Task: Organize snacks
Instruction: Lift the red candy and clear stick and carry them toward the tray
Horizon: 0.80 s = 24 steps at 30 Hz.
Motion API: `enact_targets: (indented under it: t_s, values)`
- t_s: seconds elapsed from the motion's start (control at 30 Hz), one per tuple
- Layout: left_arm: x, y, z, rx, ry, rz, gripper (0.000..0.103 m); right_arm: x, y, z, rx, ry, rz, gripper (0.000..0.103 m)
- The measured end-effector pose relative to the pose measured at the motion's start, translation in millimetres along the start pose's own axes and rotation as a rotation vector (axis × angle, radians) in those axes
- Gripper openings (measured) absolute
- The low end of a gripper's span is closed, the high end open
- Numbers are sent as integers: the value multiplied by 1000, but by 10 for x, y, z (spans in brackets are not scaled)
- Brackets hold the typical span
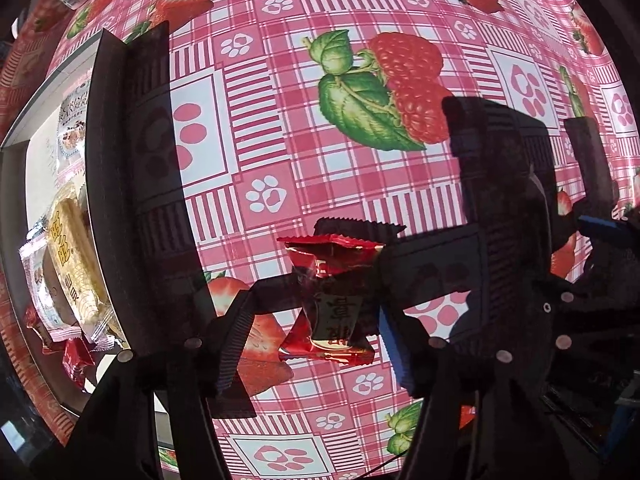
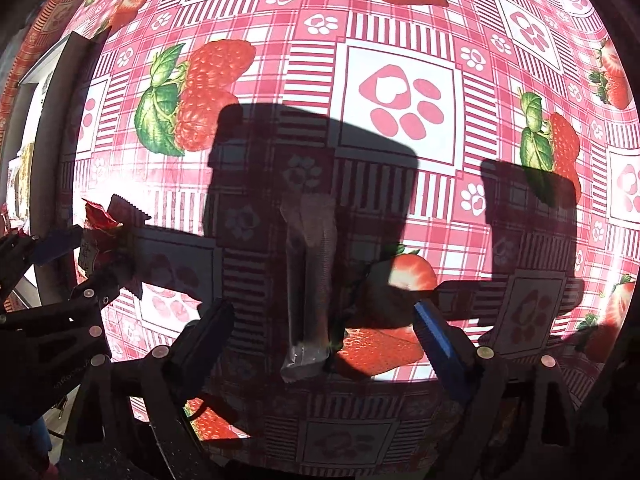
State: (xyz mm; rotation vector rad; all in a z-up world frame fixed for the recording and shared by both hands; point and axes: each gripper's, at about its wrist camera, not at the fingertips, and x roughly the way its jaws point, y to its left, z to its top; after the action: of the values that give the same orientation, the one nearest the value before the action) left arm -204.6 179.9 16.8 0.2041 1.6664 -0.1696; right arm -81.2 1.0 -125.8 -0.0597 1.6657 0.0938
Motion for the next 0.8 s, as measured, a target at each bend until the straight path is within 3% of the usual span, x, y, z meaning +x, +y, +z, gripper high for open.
enact_targets:
  t_s: [0.13, 0.37, 0.63, 0.7, 0.8]
  values:
    - [66, 155, -25, -9, 1, 2, 68, 238, 31, 135, 13, 19, 9, 92]
    - [77, 176, -17, -21, 7, 4, 73, 483, -110, 38, 28, 38, 7, 92]
    - [151, 149, -13, -15, 34, -8, 85, 526, -375, -101, 62, 53, 19, 92]
    - [171, 128, -7, -7, 38, -5, 89, 528, -416, -133, 68, 49, 15, 101]
    - [241, 42, 1, 30, 45, 17, 98, 599, -479, -105, 68, 59, 6, 101]
